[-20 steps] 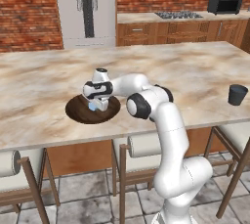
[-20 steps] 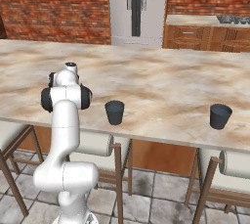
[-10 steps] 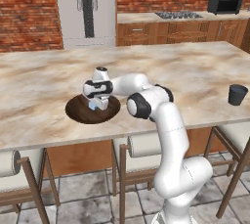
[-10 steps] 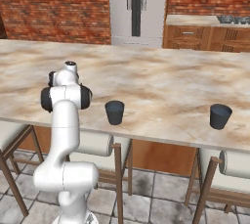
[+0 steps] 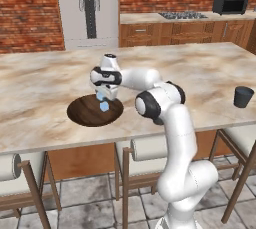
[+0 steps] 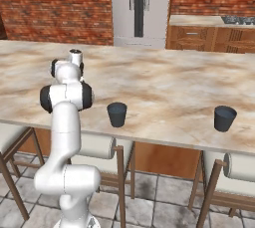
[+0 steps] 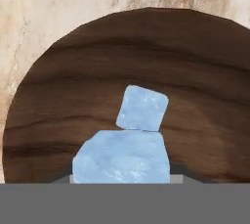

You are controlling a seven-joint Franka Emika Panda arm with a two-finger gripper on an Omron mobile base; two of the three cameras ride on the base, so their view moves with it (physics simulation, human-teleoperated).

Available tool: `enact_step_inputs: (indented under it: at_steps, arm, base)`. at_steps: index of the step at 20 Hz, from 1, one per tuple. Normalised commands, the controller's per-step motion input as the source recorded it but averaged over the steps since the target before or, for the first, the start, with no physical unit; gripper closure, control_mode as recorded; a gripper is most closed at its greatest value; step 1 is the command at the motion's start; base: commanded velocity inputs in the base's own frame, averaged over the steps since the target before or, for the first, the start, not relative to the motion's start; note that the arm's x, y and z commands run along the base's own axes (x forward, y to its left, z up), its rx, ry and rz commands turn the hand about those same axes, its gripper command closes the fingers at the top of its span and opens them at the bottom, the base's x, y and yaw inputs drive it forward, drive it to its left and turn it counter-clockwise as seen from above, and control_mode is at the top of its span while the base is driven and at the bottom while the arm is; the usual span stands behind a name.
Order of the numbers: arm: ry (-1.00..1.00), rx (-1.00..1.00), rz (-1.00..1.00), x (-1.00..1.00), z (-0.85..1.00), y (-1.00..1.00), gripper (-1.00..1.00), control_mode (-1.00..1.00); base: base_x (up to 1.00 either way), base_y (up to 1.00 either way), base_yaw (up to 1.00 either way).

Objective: There are four ice cubes in the ice bowl. Place two ice cubes in each glass of water.

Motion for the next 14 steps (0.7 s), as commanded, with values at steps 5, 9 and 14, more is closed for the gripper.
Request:
enact_step_inputs:
  at_steps: [5,9,14]
  arm:
    - [0.0,0.0,0.07,-0.32,0.62,-0.83,1.0,-1.0]
    - [0.0,0.0,0.08,-0.37,0.51,-0.91,1.0,-1.0]
    - [0.0,-0.04,0.11,-0.5,0.38,-0.98,1.0,-1.0]
  base:
    - [0.0,0.0,0.0]
    - [0.0,0.0,0.0]
    - [0.0,0.0,0.0]
